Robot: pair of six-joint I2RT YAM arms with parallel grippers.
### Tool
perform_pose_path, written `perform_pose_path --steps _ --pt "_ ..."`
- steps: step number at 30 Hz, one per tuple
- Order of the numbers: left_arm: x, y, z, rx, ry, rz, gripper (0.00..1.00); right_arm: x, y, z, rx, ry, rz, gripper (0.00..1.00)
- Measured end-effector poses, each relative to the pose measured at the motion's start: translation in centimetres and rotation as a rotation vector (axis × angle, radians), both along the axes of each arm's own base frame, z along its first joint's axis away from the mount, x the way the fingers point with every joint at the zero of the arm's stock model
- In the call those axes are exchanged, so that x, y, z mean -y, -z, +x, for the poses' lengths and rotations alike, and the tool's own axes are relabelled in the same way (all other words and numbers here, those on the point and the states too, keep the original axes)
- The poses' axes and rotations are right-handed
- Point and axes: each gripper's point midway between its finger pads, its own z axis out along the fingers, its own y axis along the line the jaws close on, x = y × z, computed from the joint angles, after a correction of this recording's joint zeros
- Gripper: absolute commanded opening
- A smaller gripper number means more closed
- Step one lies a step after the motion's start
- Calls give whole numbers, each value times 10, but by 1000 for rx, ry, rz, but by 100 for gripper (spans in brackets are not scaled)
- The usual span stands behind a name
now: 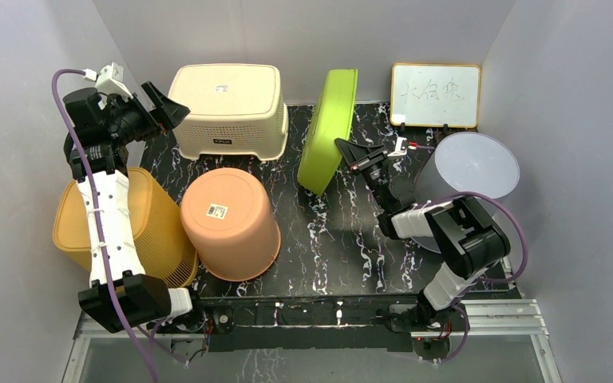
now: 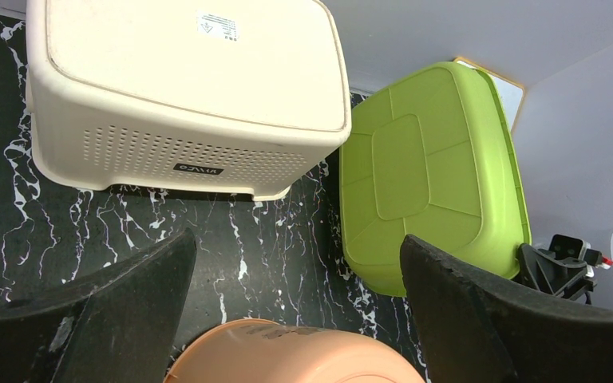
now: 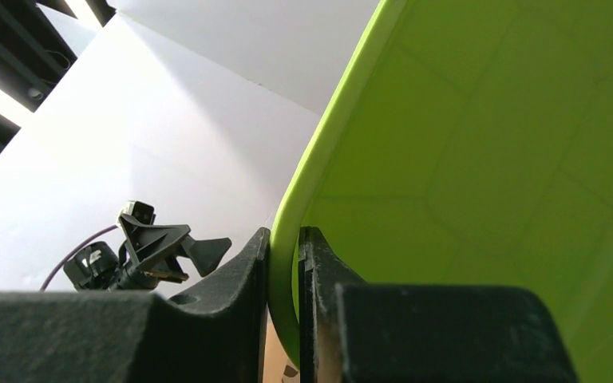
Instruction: Turn the large container upside down
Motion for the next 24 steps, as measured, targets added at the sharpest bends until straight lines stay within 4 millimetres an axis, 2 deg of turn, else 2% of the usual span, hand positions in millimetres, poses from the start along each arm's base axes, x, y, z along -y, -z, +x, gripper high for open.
perform_pose_path --steps 6,7,8,9,12,15,20,24 --pt "0 0 0 1 0 0 98 16 6 -7 -48 71 -47 0" --pt "0 0 0 2 0 0 98 19 7 -7 -59 86 -61 27" --pt "0 0 0 3 0 0 98 21 8 -6 -74 99 -76 9" --pt "0 0 0 2 0 -1 98 22 8 -7 -82 105 -85 7" --pt "0 0 0 1 0 -1 98 21 20 -6 -131 107 -135 8" --pt "0 2 1 -1 0 -3 98 18 20 -3 -146 105 -166 14" --pt "0 7 1 -11 0 -7 98 13 28 7 -201 118 -231 17" --pt "0 15 2 -24 0 -11 98 17 51 13 -297 157 -295 19"
